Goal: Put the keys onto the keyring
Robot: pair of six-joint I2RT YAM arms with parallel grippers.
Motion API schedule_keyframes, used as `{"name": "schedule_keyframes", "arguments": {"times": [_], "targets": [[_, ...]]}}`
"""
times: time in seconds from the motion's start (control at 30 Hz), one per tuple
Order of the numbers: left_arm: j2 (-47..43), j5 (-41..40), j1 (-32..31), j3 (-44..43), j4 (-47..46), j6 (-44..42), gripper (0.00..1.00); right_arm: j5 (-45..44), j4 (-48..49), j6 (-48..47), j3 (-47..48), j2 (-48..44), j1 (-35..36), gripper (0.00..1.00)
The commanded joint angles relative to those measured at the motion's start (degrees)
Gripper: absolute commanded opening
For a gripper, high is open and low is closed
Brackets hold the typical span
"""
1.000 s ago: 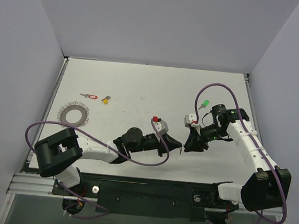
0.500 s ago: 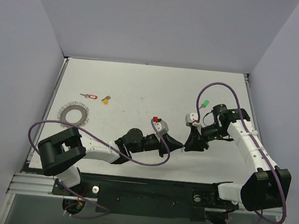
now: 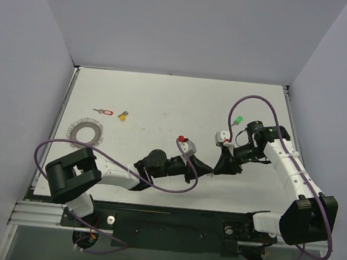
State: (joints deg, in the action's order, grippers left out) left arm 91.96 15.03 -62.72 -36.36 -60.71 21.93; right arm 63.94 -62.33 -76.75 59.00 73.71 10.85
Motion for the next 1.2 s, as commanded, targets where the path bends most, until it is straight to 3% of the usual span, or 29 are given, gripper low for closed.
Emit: {"name": "schedule_keyframes", "arguments": {"times": [0.0,0.17,0.53,1.17], "targets": [[0.8,0.7,-0.5,-2.0,-4.2,0.7,0.0,3.3,-2.4,-0.7,0.1,-0.1,-0.3,0.09],[1.1,0.8,-0.7,-2.1,-4.2,0.8,0.0,3.2,-2.4,-0.6,0.3,0.1,-0.2,0.0],[1.4,0.4,-0.6,-2.1,-4.6,2.0,0.0,2.2,-3.0,-0.3,0.9,0.2,0.1,0.0],[-3.4,-2.6,0.4,2.1,-4.7,0.9,0.47,0.8,-3.0,0.6,1.5,0.6,-0.3,0.0]]}}
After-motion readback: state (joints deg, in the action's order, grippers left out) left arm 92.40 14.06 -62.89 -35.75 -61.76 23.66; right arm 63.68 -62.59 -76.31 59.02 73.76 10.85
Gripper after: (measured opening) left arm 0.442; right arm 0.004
